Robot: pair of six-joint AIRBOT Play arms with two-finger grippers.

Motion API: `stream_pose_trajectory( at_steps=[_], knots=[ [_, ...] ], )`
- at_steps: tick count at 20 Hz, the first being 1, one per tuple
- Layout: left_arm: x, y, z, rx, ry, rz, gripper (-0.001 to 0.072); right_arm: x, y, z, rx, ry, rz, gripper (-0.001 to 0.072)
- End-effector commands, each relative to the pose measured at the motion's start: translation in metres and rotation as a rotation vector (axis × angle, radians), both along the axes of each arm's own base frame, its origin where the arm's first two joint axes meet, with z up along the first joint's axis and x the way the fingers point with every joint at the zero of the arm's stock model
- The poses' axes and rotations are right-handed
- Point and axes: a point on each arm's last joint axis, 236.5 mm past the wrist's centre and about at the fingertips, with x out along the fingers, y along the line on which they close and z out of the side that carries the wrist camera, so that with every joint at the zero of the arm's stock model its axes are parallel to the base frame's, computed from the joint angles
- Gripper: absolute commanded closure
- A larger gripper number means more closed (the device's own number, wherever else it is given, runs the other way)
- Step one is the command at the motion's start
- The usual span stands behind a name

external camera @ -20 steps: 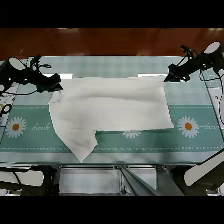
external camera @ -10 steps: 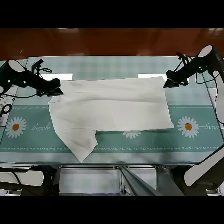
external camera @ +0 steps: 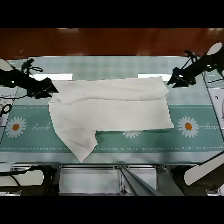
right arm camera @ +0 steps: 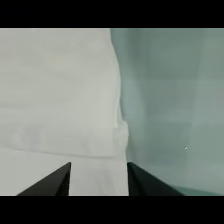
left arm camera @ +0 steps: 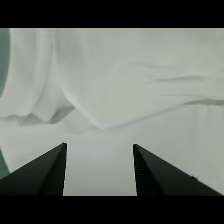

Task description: Fold the shirts.

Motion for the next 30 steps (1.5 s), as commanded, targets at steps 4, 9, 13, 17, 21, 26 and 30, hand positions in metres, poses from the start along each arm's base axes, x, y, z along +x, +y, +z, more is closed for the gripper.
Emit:
stream_pose_trajectory(
  at_steps=[4,9,13,17,21,26,30],
  knots=[
    [-0.105,0.032,-0.005,-0.028,-0.028,0.256,0.0203,-0.087,-0.047,0.027,-0.065,-0.095,-0.254,0.0301],
    [-0.187,-0.005,-0.042,-0.184,-0.01,0.429,0.0203,-0.141,0.005,0.062,0.273,-0.439,-0.435,0.0297],
    [-0.179,-0.027,-0.029,-0.295,-0.04,0.45,0.0203,-0.176,0.033,0.052,0.358,-0.416,-0.433,0.0297],
    [-0.207,-0.025,-0.059,-0.263,0.134,0.407,0.0203,-0.176,0.036,0.053,0.372,-0.412,-0.431,0.0297],
    [-0.214,-0.033,-0.07,-0.299,0.213,0.396,0.0203,-0.176,0.036,0.053,0.371,-0.413,-0.432,0.0297],
    [-0.208,-0.058,-0.082,-0.287,0.207,0.32,0.0203,-0.176,0.035,0.052,0.368,-0.415,-0.435,0.0297],
    [-0.185,-0.081,-0.083,-0.301,0.131,0.31,0.0489,-0.176,0.035,0.052,0.368,-0.415,-0.437,0.0298]
  ],
)
